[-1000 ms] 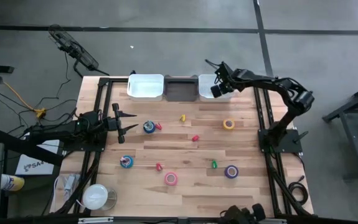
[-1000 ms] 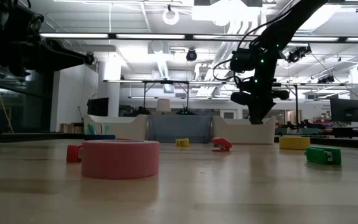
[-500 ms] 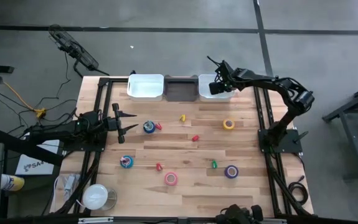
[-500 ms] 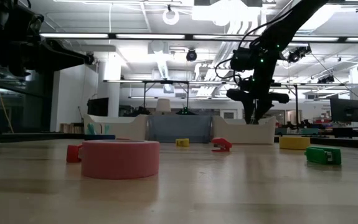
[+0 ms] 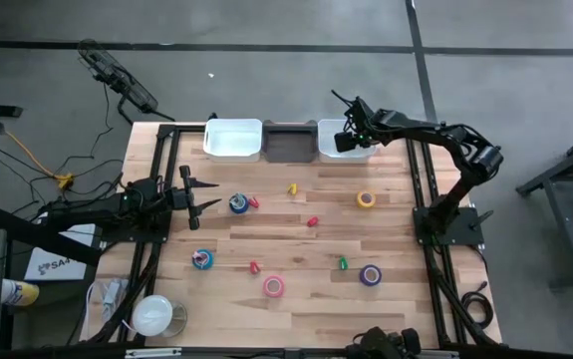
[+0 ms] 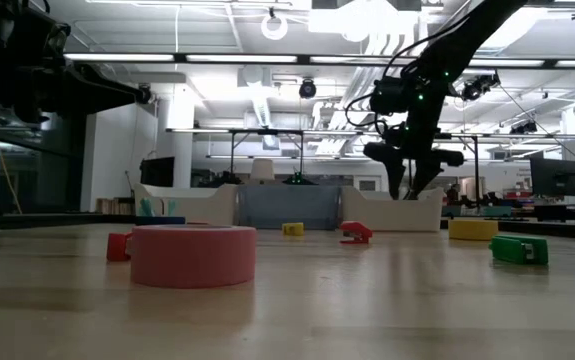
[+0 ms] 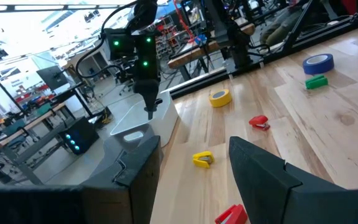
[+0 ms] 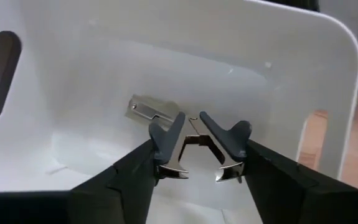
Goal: Pick and place Stapler, Stapler remover, tape
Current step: Put the black staple remover into the right white bin, then put the yellow tape into the black bin
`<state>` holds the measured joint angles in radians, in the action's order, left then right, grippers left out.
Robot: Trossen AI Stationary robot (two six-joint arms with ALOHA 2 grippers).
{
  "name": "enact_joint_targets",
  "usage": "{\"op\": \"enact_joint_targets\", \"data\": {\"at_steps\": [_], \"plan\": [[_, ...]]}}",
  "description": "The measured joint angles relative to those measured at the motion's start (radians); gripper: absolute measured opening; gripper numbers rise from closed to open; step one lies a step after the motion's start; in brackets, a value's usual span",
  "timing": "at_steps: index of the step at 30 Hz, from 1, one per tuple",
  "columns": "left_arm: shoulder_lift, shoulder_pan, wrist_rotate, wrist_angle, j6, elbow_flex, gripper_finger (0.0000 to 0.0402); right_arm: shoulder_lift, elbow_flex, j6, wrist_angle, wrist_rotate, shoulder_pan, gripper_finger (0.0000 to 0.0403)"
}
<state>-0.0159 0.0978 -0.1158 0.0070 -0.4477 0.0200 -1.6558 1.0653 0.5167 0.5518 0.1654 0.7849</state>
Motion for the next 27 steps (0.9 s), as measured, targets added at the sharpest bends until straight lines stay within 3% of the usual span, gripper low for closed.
{"op": "enact_joint_targets", "data": {"at_steps": [8, 17, 27], "plan": [[0.000, 0.000, 0.000, 0.000, 0.000, 0.000, 0.0186, 0.000, 0.000, -0.016, -0.001, -0.016, 0.000, 0.0263], [0.000, 0.000, 0.000, 0.000, 0.000, 0.000, 0.0186, 0.085, 0.000, -0.028, -0.009, 0.033, -0.002, 0.0271], [0.000, 0.000, 0.000, 0.000, 0.000, 0.000, 0.0186, 0.219, 0.001, 0.056, 0.269, 0.022, -0.094, 0.0271]]}}
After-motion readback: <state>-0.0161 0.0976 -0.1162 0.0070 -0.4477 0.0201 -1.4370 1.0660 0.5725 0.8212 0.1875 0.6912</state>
